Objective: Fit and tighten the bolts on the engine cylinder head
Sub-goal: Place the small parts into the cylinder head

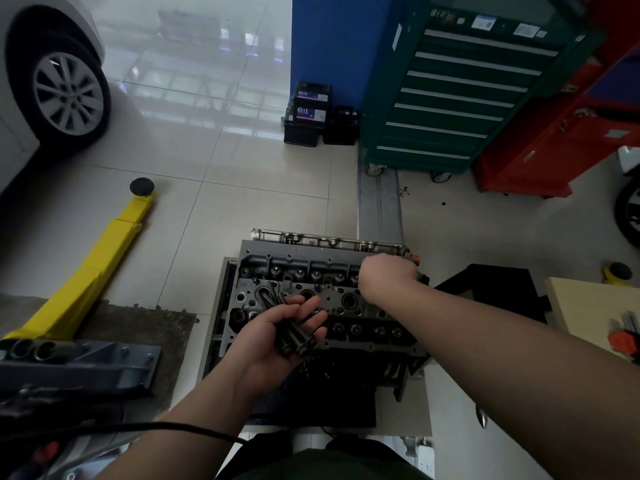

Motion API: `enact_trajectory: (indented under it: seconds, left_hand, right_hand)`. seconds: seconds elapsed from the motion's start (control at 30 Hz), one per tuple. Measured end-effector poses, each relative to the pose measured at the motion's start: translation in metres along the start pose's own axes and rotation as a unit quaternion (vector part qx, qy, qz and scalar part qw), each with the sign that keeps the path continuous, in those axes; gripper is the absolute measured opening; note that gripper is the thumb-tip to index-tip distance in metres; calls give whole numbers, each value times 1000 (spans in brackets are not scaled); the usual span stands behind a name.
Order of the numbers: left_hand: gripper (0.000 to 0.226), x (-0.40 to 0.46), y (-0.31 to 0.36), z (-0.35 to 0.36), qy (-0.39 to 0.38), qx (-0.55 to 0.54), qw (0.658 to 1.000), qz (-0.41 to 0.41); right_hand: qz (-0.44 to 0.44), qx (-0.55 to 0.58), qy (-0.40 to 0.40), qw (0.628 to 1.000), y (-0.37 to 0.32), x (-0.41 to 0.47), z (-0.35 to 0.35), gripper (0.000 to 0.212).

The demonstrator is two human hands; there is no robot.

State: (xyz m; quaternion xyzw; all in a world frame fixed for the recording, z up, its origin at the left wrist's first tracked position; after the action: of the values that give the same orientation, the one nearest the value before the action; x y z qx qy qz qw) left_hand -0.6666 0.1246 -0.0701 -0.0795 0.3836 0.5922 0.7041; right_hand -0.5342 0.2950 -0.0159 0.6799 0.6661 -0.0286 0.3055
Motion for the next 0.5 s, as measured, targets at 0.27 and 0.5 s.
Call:
enact_trajectory:
  seconds: [0.27, 0.5]
  left_hand:
    - [18, 5, 4, 7, -1, -7, 1000, 16]
    - [14, 4, -13, 36, -58, -7, 998, -17]
  right_hand:
    - [-139, 363, -136, 911, -22, -110, 23, 36]
    - [-65, 532, -113, 837, 3, -130, 47, 29]
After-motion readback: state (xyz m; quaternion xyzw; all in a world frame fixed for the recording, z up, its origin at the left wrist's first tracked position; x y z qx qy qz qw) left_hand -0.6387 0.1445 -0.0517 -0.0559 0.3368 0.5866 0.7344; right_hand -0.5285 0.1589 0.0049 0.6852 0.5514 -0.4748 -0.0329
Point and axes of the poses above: each hand's wrist, its own x-axis towards the middle knuckle, its own z-axis out of the palm, y = z × x, the point moved 10 cm from there along x, towards the middle knuckle, and after that the axes turned 14 degrees about z, right-handed, at the moved point
